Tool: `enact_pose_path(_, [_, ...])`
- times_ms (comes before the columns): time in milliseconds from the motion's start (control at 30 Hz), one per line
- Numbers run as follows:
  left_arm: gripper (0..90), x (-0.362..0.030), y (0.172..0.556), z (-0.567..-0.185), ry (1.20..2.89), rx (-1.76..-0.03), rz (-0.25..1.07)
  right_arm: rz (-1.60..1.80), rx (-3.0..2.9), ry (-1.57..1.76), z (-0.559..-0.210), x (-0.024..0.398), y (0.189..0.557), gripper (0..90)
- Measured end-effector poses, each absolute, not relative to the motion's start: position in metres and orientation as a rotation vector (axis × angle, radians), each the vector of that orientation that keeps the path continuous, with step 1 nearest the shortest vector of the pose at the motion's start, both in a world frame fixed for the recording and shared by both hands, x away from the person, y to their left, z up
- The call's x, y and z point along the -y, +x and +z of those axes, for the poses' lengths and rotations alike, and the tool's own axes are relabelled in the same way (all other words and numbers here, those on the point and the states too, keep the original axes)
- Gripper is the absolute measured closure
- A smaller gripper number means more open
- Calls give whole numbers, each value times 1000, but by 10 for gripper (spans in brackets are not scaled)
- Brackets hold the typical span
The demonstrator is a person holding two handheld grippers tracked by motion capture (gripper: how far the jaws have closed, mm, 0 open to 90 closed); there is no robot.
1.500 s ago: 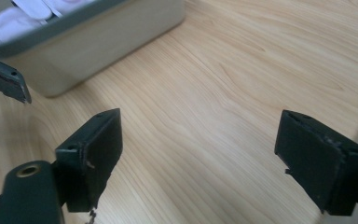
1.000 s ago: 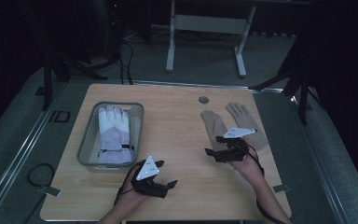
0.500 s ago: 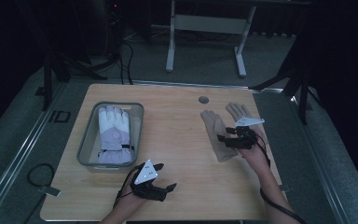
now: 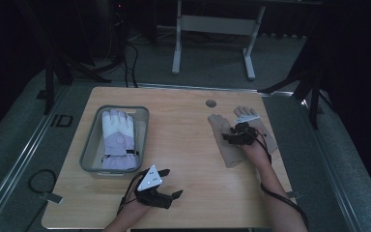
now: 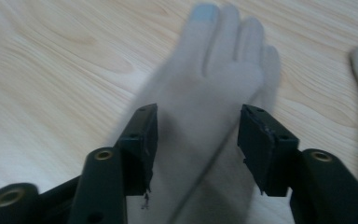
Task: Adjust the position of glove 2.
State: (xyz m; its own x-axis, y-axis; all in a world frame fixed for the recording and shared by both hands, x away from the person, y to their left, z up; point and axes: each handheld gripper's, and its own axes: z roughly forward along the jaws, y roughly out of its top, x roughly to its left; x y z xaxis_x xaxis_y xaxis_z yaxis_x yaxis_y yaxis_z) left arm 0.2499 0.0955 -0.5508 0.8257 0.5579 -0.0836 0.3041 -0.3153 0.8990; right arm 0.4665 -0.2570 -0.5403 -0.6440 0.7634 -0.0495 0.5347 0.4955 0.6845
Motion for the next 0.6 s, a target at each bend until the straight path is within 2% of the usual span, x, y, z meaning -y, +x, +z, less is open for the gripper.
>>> enact_pose_path(133, [142, -97, 252, -552, 1916, -658, 277, 928, -2423, 1094, -547, 258, 468, 572])
enact_pose_path(267, [142, -97, 252, -552, 1911, -663, 281, 935, -2421, 1139, -546, 257, 464, 738])
enact_pose_path(367, [142, -96, 250, -552, 1918, -658, 289, 913, -2395, 1189, -545, 251, 459, 780])
enact_pose_path(600, [142, -94, 249, -553, 1929, -644, 294, 952, -2332, 1300, -536, 234, 443, 805])
